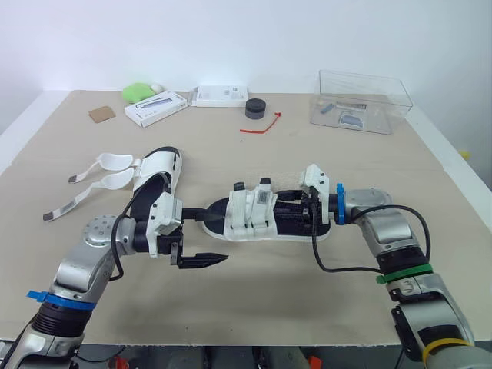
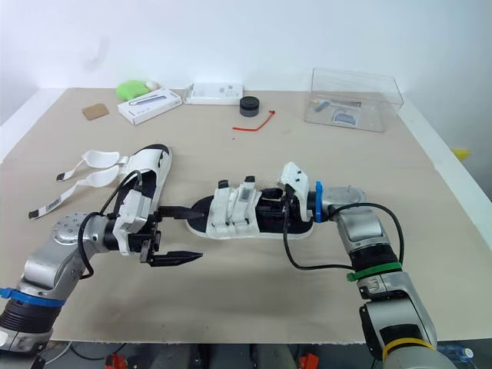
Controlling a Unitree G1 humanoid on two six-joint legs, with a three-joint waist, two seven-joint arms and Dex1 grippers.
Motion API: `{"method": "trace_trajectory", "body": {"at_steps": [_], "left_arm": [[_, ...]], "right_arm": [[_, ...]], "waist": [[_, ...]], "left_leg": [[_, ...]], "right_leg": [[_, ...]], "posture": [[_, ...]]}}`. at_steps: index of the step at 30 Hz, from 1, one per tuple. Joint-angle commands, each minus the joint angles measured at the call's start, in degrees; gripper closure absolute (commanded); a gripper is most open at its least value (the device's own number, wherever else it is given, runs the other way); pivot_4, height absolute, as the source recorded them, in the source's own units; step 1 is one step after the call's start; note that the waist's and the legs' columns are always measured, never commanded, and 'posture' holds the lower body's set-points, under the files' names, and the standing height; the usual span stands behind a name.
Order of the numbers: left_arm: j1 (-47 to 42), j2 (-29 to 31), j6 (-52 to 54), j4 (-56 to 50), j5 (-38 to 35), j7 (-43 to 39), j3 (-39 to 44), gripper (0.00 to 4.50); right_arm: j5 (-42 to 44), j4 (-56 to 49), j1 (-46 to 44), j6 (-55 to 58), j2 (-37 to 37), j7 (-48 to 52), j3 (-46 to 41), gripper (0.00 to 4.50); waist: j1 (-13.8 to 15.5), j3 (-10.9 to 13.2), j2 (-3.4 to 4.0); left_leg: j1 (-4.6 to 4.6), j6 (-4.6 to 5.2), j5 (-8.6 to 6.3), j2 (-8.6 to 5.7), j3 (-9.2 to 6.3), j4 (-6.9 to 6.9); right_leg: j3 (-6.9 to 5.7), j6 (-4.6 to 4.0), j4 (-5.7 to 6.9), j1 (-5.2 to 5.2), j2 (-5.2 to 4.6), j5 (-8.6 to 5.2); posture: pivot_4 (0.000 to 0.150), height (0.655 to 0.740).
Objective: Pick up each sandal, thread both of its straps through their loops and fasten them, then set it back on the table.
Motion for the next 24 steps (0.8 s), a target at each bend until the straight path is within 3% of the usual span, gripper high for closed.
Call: {"method": "trace_trajectory", "body": {"at_steps": [1, 2, 3, 11, 15, 18, 24], "left_arm": [[1.3, 1.8, -1.9, -2.6, -1.0, -1.6, 1.9, 0.0], [1.6, 2.1, -2.3, -2.4, -0.8, -1.8, 1.9, 0.0], [1.7, 2.3, -2.7, -2.3, -0.7, -1.9, 1.9, 0.0], [-0.6, 1.0, -3.2, -0.6, -0.1, 1.7, 2.1, 0.0], [-2.0, -1.5, -3.4, 1.0, 1.0, 4.6, 1.1, 0.0], [-2.5, -2.5, -3.4, 1.3, 1.4, 5.3, 0.7, 0.0], [-3.3, -4.0, -3.5, 2.1, 2.2, 6.1, 0.0, 0.0]], "right_arm": [[1.8, -3.6, 1.1, 1.9, 0.1, -0.2, -1.3, 3.73], [2.2, -4.0, 1.3, 2.6, 0.4, -0.7, -1.6, 4.22], [2.7, -4.5, 1.4, 3.4, 0.7, -1.5, -2.1, 4.41], [8.1, -8.7, -1.2, 15.1, 3.0, -18.1, -14.0, 4.41], [6.5, -8.8, -3.1, 19.4, 3.8, -38.3, -24.5, 4.41], [5.4, -14.3, -1.0, 23.4, 5.0, -46.8, -26.3, 4.41], [4.2, -28.7, 2.7, 36.7, 15.0, -67.8, -32.6, 4.41]], "waist": [[0.0, 0.0, 0.0], [0.0, 0.0, 0.0], [-0.1, 0.0, 0.0], [0.1, 0.0, 0.01], [0.1, 0.0, 0.01], [0.0, 0.0, 0.01], [-0.5, 0.0, 0.02]], "left_leg": [[0.0, 0.0, 0.0, 0.0, -0.01, -0.01], [0.0, 0.0, 0.0, 0.01, -0.03, -0.03], [0.01, 0.0, 0.0, 0.02, -0.05, -0.03], [0.05, -0.11, 0.07, -0.01, -0.05, 0.12], [0.05, -0.14, 0.09, -0.07, -0.04, 0.14], [-0.01, -0.17, 0.1, -0.09, -0.06, 0.11], [0.03, -0.17, 0.1, 0.0, -0.02, -0.02]], "right_leg": [[0.0, -0.02, 0.0, 0.0, 0.01, -0.01], [-0.02, -0.04, 0.02, -0.01, 0.02, -0.02], [-0.03, -0.06, 0.04, -0.01, 0.03, -0.04], [0.0, -0.07, 0.39, -0.03, 0.02, -0.04], [0.02, -0.06, 0.43, -0.03, 0.04, -0.04], [0.04, -0.04, 0.44, -0.06, 0.02, -0.06], [0.18, -0.1, 0.49, -0.16, 0.11, -0.12]], "posture": [[0.15, 0.74], [0.15, 0.74], [0.15, 0.74], [0.15, 0.74], [0.15, 0.74], [0.15, 0.74], [0.15, 0.74]]}}
